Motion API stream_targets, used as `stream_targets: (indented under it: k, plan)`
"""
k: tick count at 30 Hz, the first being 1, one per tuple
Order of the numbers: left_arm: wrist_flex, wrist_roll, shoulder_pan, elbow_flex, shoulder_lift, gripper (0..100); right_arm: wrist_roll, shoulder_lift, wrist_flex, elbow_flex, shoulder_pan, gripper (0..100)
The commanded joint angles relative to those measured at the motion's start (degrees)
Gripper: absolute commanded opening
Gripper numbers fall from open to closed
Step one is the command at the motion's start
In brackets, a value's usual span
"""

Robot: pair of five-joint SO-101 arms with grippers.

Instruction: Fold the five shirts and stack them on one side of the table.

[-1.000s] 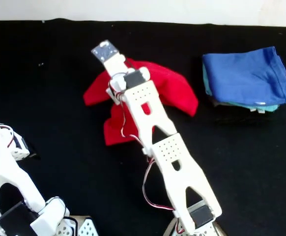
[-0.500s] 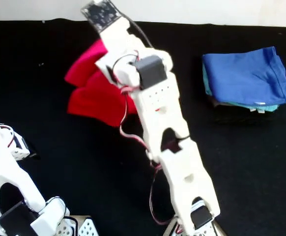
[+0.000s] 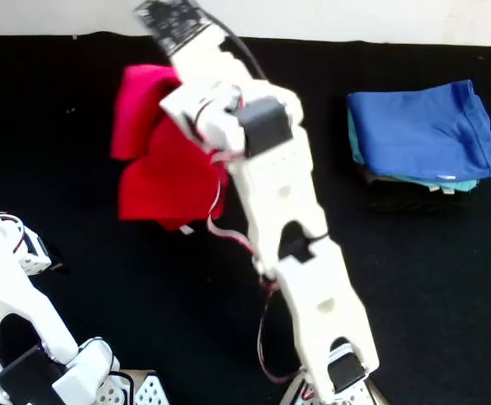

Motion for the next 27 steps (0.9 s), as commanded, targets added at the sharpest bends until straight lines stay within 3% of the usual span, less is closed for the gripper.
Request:
stream_targets:
  k: [1, 8, 14, 18, 21, 27]
  plan:
    - [0.4, -0.4, 0.1, -0.5, -1.9, 23, 0.4, 9.7, -5.4, -0.6, 6.6, 1.4]
    - [0.4, -0.4, 0.2, -0.5, -1.9, 23, 0.3, 16.4, -6.8, -2.1, 13.4, 25.7]
    - [0.2, -0.4, 0.6, -0.5, -1.9, 23, 0.4, 9.5, 6.8, -6.7, 14.5, 25.9]
    - [-0.2, -0.4, 0.7, -0.5, -1.9, 23, 0.3, 5.8, 7.9, -6.0, 14.3, 25.9]
    - [-0.2, -0.4, 0.7, -0.5, -1.9, 23, -1.2, 3.2, 8.0, -5.7, 10.3, 25.9]
    - [-0.2, -0.4, 0.7, -0.6, -1.7, 23, -11.1, 3.5, 8.0, -1.6, -1.6, 25.9]
